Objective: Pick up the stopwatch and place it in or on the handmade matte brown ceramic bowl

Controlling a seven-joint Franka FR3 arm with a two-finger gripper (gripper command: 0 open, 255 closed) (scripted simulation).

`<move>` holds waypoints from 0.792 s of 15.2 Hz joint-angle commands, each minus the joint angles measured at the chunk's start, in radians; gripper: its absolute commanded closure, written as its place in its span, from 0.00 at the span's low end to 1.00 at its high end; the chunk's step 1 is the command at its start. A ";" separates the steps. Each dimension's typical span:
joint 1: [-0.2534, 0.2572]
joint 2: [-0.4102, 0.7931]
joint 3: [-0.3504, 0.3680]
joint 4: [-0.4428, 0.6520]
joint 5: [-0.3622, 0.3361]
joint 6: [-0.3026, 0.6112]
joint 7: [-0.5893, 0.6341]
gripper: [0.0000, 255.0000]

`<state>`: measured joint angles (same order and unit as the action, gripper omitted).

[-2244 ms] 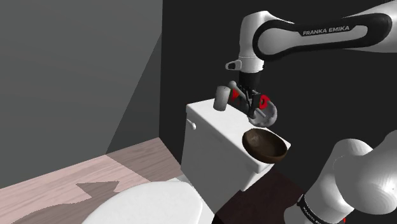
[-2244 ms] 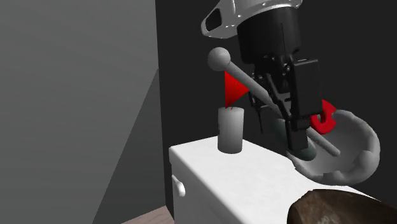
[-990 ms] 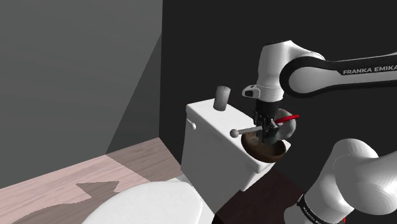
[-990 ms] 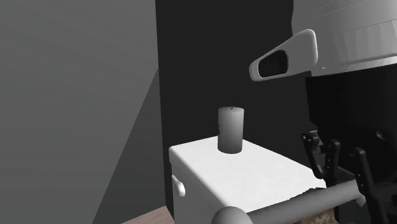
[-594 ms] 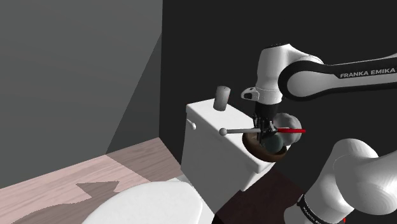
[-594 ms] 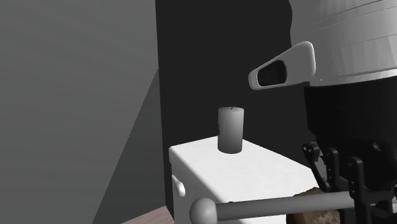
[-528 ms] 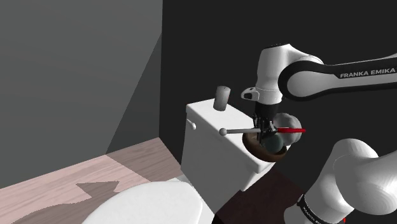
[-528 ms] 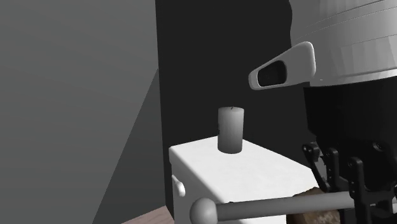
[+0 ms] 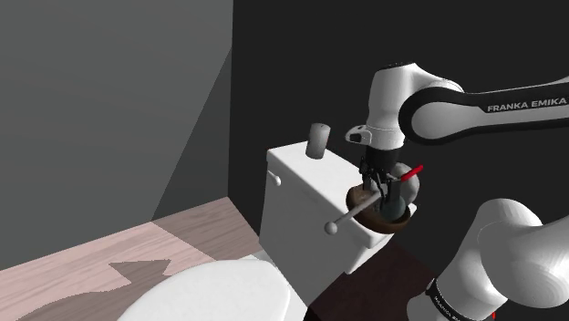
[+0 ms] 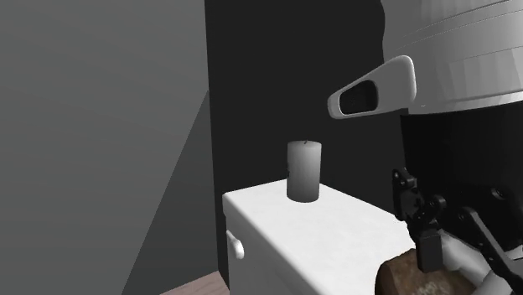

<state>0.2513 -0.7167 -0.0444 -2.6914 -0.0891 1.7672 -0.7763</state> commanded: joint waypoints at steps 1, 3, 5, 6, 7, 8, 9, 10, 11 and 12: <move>0.002 0.002 0.002 0.034 0.003 -0.033 0.000 0.00; 0.004 0.009 0.007 0.105 0.008 -0.096 -0.001 0.00; 0.005 0.014 0.009 0.134 0.010 -0.121 -0.001 0.00; 0.005 0.014 0.009 0.134 0.010 -0.121 -0.002 0.00; 0.005 0.014 0.009 0.134 0.010 -0.121 -0.002 0.00; 0.005 0.014 0.009 0.134 0.010 -0.121 -0.002 0.00; 0.005 0.014 0.009 0.134 0.010 -0.121 -0.002 0.00; 0.005 0.014 0.009 0.134 0.010 -0.121 -0.002 0.00; 0.005 0.014 0.009 0.134 0.010 -0.121 -0.002 0.00; 0.005 0.014 0.009 0.134 0.010 -0.121 -0.002 0.00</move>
